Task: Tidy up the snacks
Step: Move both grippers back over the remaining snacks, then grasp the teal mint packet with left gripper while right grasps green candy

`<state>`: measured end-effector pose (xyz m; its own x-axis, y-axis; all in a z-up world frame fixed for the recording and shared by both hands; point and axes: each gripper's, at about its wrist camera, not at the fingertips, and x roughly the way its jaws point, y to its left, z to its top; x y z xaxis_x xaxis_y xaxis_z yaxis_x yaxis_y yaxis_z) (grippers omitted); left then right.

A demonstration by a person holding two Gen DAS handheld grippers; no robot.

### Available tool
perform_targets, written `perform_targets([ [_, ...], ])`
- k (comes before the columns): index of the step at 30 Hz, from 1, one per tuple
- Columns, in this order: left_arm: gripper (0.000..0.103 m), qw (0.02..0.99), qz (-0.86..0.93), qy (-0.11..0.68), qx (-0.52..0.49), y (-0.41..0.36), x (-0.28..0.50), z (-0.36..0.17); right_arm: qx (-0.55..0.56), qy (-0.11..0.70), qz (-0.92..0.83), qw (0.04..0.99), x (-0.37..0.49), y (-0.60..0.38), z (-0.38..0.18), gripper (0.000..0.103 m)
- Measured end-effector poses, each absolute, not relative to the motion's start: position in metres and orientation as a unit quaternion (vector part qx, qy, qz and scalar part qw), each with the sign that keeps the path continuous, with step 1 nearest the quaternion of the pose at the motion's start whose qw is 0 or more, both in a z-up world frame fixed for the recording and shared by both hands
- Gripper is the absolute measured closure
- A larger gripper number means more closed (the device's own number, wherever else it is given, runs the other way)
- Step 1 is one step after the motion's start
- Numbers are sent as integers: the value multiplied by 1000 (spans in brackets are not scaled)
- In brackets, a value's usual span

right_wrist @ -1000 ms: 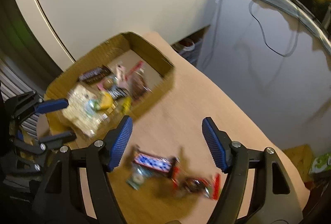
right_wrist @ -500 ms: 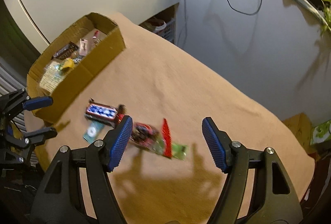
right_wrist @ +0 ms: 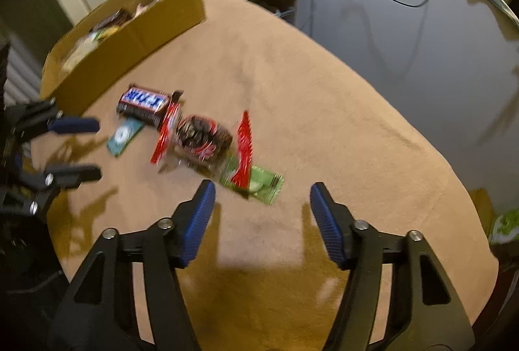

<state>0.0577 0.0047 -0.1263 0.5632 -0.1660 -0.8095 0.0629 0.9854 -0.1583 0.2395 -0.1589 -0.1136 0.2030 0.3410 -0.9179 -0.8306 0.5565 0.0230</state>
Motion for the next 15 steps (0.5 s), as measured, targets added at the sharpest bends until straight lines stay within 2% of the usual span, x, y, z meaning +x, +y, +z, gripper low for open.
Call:
perform_targets([
  [3, 53, 879, -51, 471, -50, 2, 64, -133, -272, 481, 404, 729, 237, -159, -120, 46],
  [7, 54, 877, -39, 477, -46, 0, 67, -137, -289, 474, 415, 721, 240, -154, -126, 53],
  [15, 57, 873, -31, 485, -46, 3, 78, -143, -318, 463, 431, 706, 243, -139, -132, 53],
])
